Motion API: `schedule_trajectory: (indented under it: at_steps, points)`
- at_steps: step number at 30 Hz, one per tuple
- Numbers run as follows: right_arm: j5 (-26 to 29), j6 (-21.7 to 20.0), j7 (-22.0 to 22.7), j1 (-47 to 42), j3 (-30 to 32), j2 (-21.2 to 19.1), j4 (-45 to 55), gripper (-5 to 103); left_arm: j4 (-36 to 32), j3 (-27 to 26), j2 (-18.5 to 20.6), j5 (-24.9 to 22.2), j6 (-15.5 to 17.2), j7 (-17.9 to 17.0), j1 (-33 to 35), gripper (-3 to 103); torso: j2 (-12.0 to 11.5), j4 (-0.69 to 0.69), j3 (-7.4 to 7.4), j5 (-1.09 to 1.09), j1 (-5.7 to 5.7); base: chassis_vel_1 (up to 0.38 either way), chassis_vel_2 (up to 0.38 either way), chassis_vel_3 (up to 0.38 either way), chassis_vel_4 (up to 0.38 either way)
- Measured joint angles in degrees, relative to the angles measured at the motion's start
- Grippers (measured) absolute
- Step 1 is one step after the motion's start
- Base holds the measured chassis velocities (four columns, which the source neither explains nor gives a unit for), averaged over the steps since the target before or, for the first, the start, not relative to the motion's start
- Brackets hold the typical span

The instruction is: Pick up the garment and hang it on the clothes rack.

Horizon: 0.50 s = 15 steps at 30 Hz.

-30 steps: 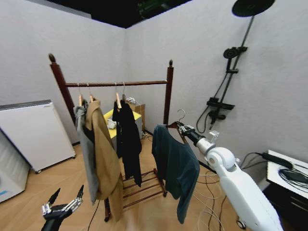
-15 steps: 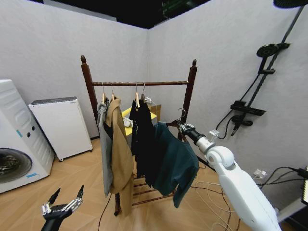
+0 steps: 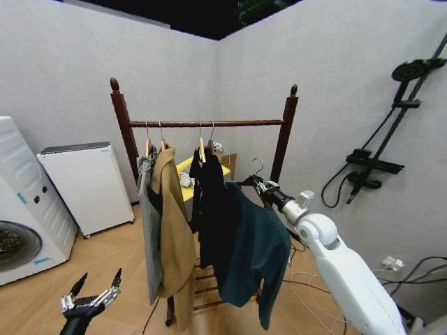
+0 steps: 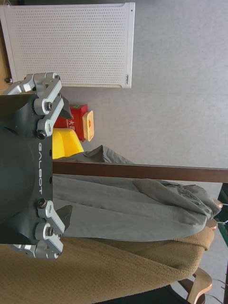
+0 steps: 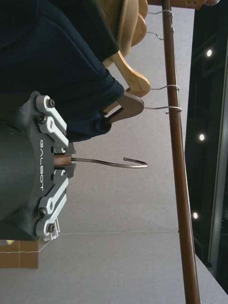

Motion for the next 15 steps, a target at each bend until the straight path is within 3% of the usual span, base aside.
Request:
schedule_trajectory:
  at_steps: [5,15]
  points:
    - [0.77,-0.64,1.75,3.58,-1.66,-0.64,-1.17,9,0.00,0.00,0.00,0.00,0.00,0.00,0.01,100,0.03,0.02,-0.03,-0.01,-0.09,0.030,0.027,0.017,0.016]
    - [0.71,-2.14,3.16,20.74,-11.21,-1.93,-8.71,9,0.00,0.00,0.00,0.00,0.00,0.00,0.01,100,0.05,0.01,-0.03,-0.02,-0.09,0.026,-0.004,-0.009,0.016]
